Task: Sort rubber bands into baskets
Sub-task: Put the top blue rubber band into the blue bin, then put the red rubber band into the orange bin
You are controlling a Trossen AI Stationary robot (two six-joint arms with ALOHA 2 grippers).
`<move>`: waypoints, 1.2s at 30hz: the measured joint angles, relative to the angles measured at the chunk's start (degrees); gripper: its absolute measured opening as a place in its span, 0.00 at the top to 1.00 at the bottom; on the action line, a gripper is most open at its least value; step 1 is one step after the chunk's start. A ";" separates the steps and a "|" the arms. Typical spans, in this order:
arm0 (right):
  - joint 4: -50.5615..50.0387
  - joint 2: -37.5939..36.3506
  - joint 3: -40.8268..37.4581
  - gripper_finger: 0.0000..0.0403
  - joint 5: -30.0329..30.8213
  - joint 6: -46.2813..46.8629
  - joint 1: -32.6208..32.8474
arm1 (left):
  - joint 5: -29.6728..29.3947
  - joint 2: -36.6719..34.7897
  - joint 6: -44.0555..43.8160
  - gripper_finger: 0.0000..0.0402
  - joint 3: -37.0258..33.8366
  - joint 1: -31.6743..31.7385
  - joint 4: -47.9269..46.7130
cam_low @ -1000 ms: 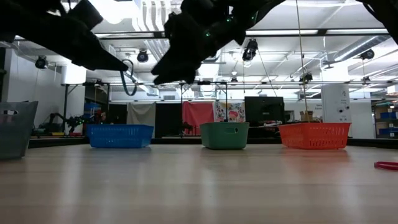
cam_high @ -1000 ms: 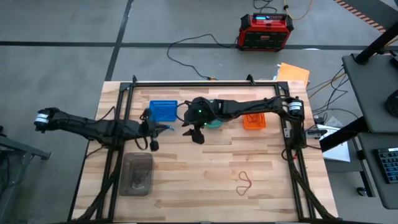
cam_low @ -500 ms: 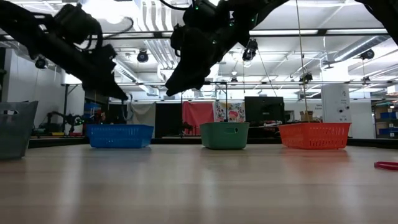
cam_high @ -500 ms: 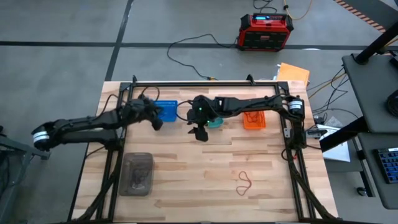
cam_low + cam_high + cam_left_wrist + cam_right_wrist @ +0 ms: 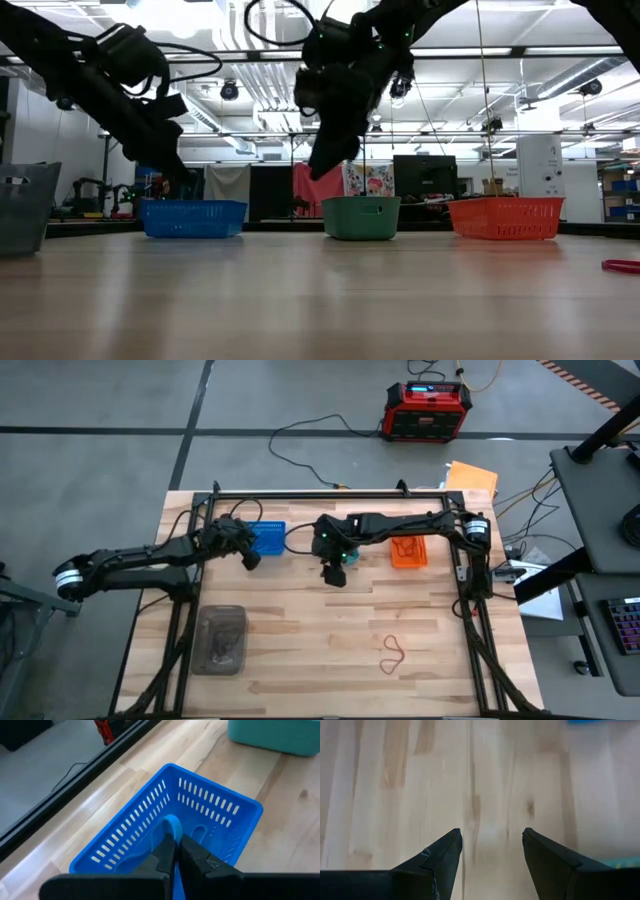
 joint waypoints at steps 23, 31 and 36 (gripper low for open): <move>-6.21 -4.45 0.00 0.50 -0.02 5.56 0.82 | -0.23 0.90 1.42 0.71 0.00 0.60 -0.38; -14.56 -9.27 0.00 0.50 0.02 12.74 5.24 | -0.12 -1.14 1.66 0.64 0.00 0.54 -0.33; -18.79 -11.55 -0.09 0.50 0.11 21.19 9.28 | 2.94 -4.29 2.49 0.63 0.00 0.34 -0.31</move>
